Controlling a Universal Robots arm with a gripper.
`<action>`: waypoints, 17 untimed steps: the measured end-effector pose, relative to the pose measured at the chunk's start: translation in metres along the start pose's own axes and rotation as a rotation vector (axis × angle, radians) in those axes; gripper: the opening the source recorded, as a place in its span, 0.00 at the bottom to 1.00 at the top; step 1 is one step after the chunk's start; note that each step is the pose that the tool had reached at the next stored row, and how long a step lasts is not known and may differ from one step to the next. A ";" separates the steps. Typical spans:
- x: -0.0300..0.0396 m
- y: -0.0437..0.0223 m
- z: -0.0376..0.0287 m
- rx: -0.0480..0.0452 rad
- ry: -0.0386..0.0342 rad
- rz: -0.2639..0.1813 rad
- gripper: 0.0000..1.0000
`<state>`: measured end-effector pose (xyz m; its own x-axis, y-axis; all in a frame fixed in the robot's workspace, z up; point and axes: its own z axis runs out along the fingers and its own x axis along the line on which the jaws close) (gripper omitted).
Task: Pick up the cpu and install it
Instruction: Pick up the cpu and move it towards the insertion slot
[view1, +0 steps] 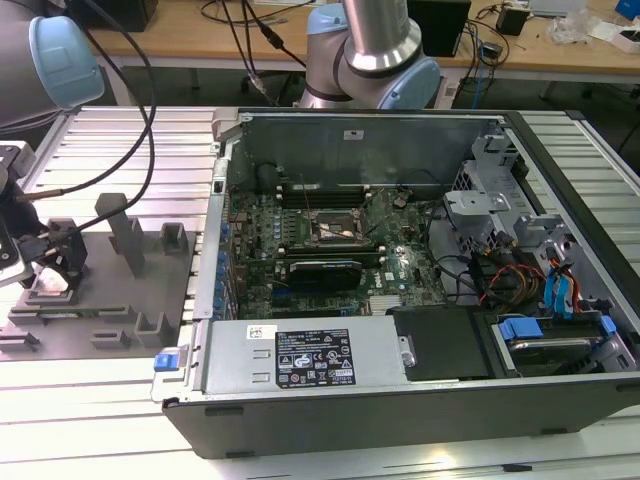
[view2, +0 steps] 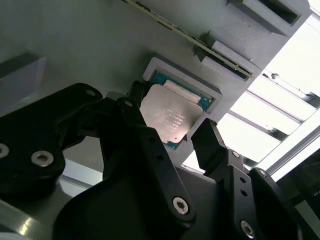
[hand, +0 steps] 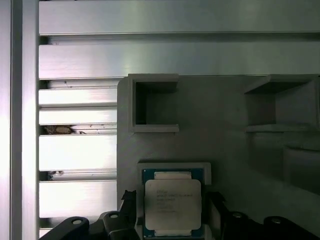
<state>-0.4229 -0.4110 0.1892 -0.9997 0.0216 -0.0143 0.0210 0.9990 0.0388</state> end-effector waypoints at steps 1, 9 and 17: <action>0.0000 0.0000 0.0000 0.0000 0.0000 0.000 0.66; 0.0000 0.0000 0.0001 0.0001 0.0000 0.000 0.58; 0.0000 0.0000 -0.0002 0.0000 0.0000 0.000 0.58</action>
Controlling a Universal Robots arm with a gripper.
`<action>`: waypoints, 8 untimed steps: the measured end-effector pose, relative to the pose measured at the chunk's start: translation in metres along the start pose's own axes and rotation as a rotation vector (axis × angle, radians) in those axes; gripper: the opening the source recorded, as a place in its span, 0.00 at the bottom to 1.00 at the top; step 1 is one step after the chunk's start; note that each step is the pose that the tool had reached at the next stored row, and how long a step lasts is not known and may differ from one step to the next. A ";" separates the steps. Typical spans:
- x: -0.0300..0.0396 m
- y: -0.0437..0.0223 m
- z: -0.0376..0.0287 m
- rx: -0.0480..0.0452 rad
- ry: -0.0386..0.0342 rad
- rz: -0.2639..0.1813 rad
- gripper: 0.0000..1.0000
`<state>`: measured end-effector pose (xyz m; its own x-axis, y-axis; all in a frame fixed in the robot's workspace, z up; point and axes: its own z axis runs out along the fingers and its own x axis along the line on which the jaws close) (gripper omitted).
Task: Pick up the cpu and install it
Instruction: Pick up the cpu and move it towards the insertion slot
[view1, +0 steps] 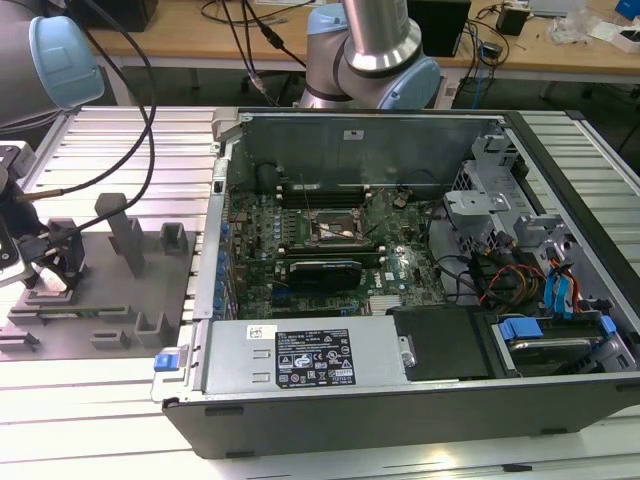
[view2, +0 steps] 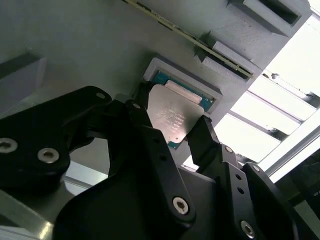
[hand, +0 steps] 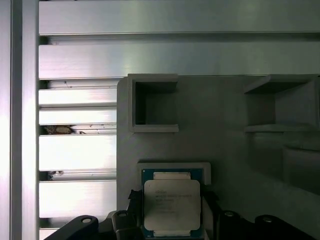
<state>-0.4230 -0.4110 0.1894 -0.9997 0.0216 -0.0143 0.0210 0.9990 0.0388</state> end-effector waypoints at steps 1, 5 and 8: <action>0.0000 0.0000 0.0000 0.0000 0.0000 0.000 0.56; 0.0000 0.0000 -0.0006 0.0001 0.0001 0.000 0.55; -0.0001 0.0002 -0.0049 0.0001 0.0000 0.000 0.55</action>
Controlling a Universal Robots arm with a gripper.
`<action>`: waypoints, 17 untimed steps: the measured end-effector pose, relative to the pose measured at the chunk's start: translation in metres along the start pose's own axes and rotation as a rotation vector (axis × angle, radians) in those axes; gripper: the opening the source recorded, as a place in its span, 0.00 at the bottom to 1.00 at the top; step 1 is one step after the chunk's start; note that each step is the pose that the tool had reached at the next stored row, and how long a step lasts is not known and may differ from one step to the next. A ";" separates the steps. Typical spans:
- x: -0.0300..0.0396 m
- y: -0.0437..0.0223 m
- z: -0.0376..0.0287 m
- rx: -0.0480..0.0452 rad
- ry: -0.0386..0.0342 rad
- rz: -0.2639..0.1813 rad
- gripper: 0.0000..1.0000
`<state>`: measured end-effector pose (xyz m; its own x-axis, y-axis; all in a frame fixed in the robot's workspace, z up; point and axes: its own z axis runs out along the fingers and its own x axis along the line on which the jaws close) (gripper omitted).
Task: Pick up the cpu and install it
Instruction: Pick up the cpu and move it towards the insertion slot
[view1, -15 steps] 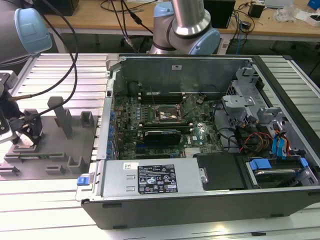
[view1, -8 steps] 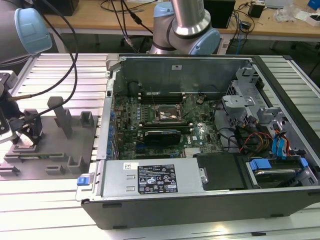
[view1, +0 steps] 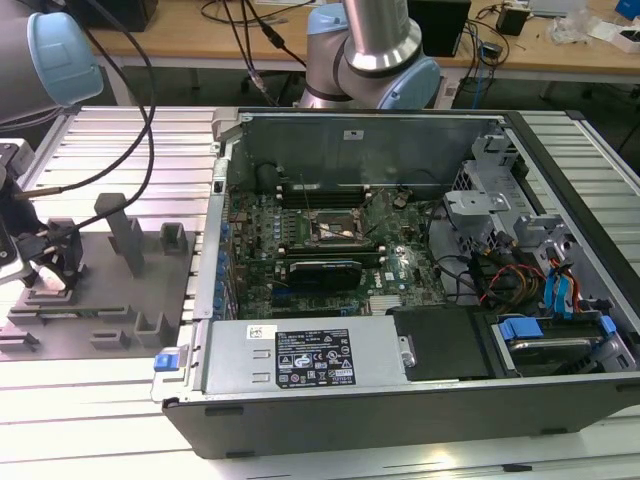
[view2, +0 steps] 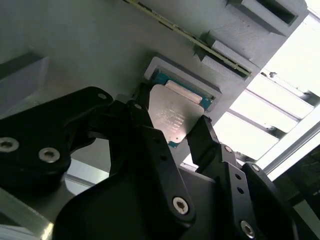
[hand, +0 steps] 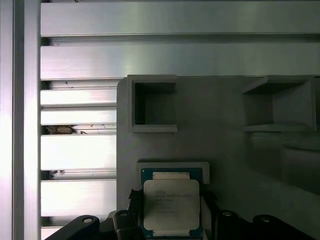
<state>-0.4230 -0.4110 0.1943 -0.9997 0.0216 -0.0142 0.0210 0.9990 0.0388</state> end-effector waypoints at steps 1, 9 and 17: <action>0.0000 0.0001 -0.0028 -0.0001 -0.0001 0.000 0.55; -0.0001 0.0004 -0.0103 -0.0001 -0.0003 0.000 0.55; -0.0001 0.0003 -0.0081 0.0000 -0.0012 0.000 0.55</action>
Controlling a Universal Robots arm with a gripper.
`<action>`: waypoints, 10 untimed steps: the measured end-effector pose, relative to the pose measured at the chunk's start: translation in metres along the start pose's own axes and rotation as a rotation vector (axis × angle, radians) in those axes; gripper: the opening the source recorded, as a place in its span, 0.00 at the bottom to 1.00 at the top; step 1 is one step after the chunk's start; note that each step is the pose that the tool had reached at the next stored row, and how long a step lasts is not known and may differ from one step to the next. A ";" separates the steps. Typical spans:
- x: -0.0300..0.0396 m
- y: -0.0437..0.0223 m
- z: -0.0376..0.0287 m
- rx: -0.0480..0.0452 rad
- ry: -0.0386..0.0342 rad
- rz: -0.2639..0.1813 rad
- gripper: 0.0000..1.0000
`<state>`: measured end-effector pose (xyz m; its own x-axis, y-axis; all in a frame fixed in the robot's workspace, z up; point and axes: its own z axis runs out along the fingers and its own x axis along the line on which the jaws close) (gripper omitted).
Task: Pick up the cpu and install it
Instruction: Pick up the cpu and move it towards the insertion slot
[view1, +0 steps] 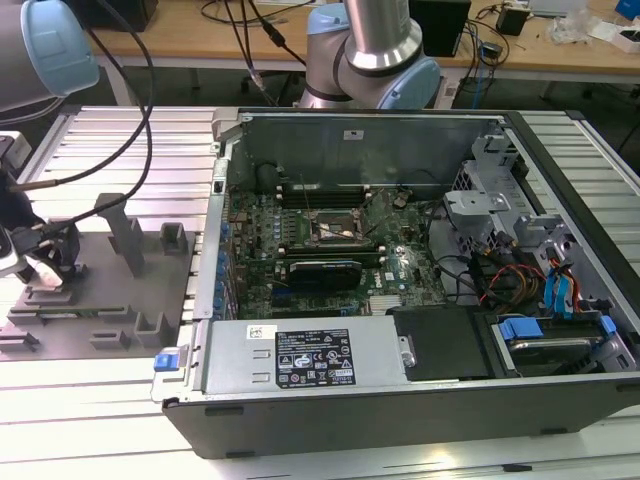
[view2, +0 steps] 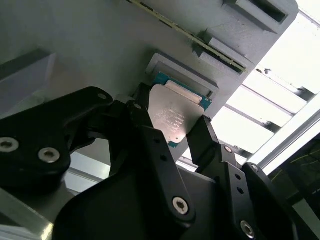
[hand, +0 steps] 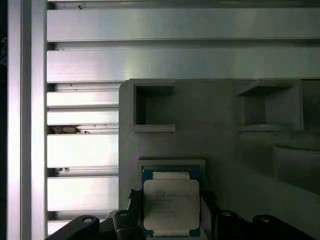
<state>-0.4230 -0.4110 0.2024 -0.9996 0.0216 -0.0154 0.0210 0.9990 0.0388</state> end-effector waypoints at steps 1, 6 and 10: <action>0.0000 0.0000 0.0007 -0.0002 -0.0003 0.000 0.55; 0.0000 -0.0001 0.0019 0.0001 0.0001 0.000 0.55; -0.0001 0.0002 -0.0060 0.0000 0.0000 0.000 0.55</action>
<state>-0.4230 -0.4110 0.2083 -0.9996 0.0216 -0.0154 0.0210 0.9990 0.0388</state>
